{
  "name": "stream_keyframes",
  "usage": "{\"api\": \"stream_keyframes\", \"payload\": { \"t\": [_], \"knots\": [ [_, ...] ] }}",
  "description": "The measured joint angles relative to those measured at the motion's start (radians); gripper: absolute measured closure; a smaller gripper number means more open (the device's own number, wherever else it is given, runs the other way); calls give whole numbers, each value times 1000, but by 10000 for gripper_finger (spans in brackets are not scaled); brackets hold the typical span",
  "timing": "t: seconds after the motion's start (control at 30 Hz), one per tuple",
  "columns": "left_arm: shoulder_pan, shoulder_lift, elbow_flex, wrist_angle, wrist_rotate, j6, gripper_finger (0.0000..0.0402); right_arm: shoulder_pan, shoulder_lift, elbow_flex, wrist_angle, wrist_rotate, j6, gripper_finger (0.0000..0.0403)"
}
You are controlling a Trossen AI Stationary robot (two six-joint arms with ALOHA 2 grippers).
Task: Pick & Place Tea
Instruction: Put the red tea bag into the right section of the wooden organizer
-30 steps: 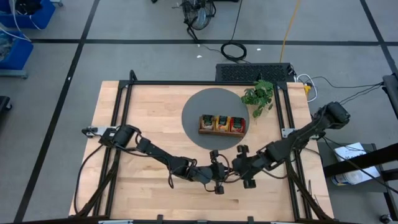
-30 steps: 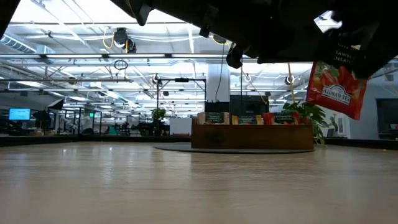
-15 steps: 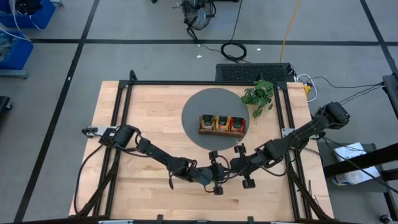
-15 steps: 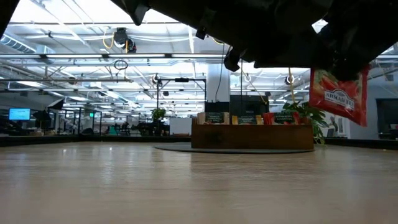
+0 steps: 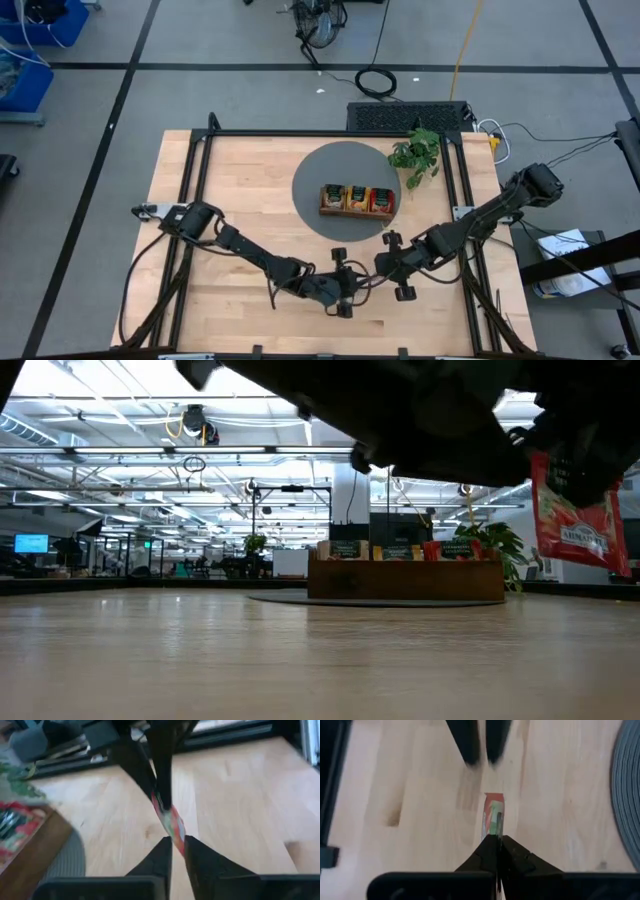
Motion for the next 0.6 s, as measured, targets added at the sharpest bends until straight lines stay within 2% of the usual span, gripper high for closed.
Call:
{"api": "stream_keyframes", "payload": {
  "t": [0.17,0.27,0.37,0.43,0.6],
  "knots": [
    [-40,-26,0,-192,-6,-164,312,0,0,0,-73,0,33,402],
    [-68,-14,0,-281,45,-243,317,-14,-1,20,-168,-1,23,402],
    [-109,19,0,-265,48,-244,358,-58,-2,84,-295,2,12,402],
    [-129,48,0,-194,43,-204,389,-101,-2,145,-371,6,-18,403],
    [-136,69,0,-105,42,-118,383,-238,-4,302,-443,62,-166,403]
  ]
}}
